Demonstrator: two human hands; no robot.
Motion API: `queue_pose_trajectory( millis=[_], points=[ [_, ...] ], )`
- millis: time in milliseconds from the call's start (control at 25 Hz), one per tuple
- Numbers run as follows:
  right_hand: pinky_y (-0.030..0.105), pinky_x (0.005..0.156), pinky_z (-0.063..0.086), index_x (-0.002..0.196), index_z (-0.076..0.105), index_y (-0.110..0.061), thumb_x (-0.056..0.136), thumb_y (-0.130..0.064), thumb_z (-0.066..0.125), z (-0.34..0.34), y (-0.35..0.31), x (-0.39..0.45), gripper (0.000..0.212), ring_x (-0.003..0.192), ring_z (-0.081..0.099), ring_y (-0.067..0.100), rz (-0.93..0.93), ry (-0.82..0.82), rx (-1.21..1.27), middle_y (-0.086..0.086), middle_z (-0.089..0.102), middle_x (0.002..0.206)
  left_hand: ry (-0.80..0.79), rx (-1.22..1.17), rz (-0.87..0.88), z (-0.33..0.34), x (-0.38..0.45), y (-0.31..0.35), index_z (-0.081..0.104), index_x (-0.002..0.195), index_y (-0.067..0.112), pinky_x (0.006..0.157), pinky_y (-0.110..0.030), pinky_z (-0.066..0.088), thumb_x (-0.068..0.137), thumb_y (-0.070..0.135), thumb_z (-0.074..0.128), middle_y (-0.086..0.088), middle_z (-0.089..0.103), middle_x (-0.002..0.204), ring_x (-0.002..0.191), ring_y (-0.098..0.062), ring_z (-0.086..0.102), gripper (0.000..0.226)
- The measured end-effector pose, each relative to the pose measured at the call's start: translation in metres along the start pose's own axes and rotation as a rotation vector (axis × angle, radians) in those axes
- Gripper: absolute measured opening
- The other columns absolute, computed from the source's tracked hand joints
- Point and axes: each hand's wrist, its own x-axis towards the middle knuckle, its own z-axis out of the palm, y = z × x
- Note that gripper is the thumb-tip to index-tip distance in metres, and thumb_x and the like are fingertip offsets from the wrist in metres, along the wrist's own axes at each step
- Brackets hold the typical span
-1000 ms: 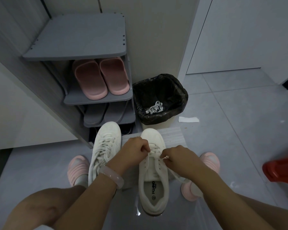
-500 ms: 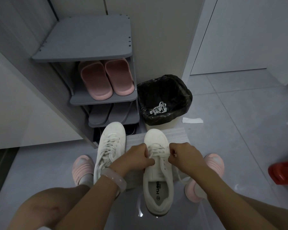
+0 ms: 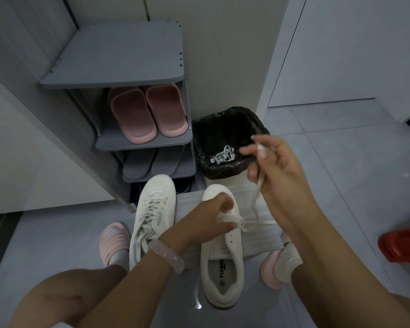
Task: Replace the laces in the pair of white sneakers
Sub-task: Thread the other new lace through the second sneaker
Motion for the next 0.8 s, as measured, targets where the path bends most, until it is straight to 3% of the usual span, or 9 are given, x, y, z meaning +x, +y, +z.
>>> queue_pose_trajectory(
  millis=[80,120,200,280,440,520,640,720,800],
  points=[
    [0.020,0.066,0.050,0.105,0.055,-0.020,0.097,-0.004,0.036,0.001,-0.019,0.005,0.026,0.063,0.056,0.007,-0.037,-0.024,0.285,-0.002,0.069,0.088,-0.078,0.055,0.020,0.001,-0.001,0.008,0.030,0.140,0.028,0.101,-0.023,0.035,0.081,0.027,0.069,0.009,0.040,0.134,0.121,-0.007,0.041,0.071],
    [0.021,0.072,0.051,0.107,0.054,-0.022,0.097,-0.006,0.036,0.000,-0.027,0.007,0.026,0.068,0.059,0.007,-0.064,-0.033,0.383,-0.003,0.069,0.089,-0.105,0.153,0.005,0.003,0.000,0.009,0.024,0.144,0.028,0.104,-0.024,0.032,0.082,0.027,0.068,0.009,0.038,0.137,0.124,-0.008,0.039,0.076],
    [0.024,0.084,0.049,0.111,0.052,-0.026,0.097,-0.010,0.037,-0.007,-0.035,0.012,0.026,0.082,0.062,0.006,-0.107,0.026,0.438,-0.008,0.069,0.094,-0.060,0.391,-0.036,0.006,0.003,0.004,0.031,0.142,0.023,0.106,-0.029,0.029,0.088,0.026,0.059,0.003,0.042,0.139,0.128,-0.015,0.038,0.061],
    [0.026,0.090,0.045,0.109,0.053,-0.029,0.097,-0.015,0.040,-0.019,-0.035,0.016,0.023,0.093,0.063,0.004,-0.072,0.187,0.388,-0.015,0.069,0.097,0.054,0.592,-0.013,0.006,0.003,0.001,0.052,0.126,0.020,0.099,-0.032,0.031,0.091,0.023,0.050,0.000,0.052,0.125,0.119,-0.017,0.044,0.035],
    [0.031,0.101,0.039,0.092,0.055,-0.029,0.097,-0.018,0.045,-0.038,-0.027,0.015,0.016,0.106,0.061,0.003,0.055,0.435,0.292,-0.018,0.071,0.093,0.305,0.403,0.000,0.002,0.006,0.004,0.057,0.098,0.011,0.086,-0.031,0.040,0.094,0.015,0.043,-0.003,0.056,0.098,0.095,-0.019,0.053,0.015],
    [0.031,0.104,0.038,0.085,0.053,-0.027,0.099,-0.015,0.039,-0.040,-0.027,0.014,0.023,0.106,0.062,0.004,0.041,0.468,0.293,-0.016,0.071,0.092,0.278,0.389,0.052,0.000,0.006,0.009,0.058,0.097,0.010,0.080,-0.025,0.040,0.093,0.018,0.046,0.000,0.055,0.096,0.088,-0.014,0.051,0.015],
    [0.031,0.104,0.038,0.083,0.052,-0.026,0.099,-0.013,0.037,-0.042,-0.029,0.015,0.025,0.098,0.065,0.004,-0.007,0.443,0.354,-0.015,0.071,0.090,0.039,0.575,0.047,0.015,0.005,0.010,0.063,0.110,0.009,0.091,-0.031,0.042,0.093,0.023,0.047,-0.004,0.054,0.112,0.103,-0.019,0.050,0.027],
    [0.031,0.103,0.040,0.084,0.052,-0.025,0.098,-0.012,0.038,-0.042,-0.028,0.016,0.024,0.093,0.066,0.004,-0.025,0.413,0.361,-0.013,0.071,0.090,0.033,0.650,0.007,0.021,0.005,0.010,0.061,0.115,0.008,0.093,-0.034,0.042,0.094,0.018,0.044,-0.008,0.052,0.118,0.108,-0.022,0.049,0.029],
    [0.031,0.100,0.042,0.084,0.052,-0.024,0.098,-0.012,0.038,-0.043,-0.026,0.015,0.023,0.090,0.066,0.005,-0.060,0.415,0.373,-0.012,0.071,0.089,0.115,0.597,-0.002,0.025,0.005,0.011,0.056,0.116,0.007,0.086,-0.030,0.043,0.093,0.013,0.044,-0.007,0.050,0.117,0.105,-0.023,0.050,0.027]
  ],
)
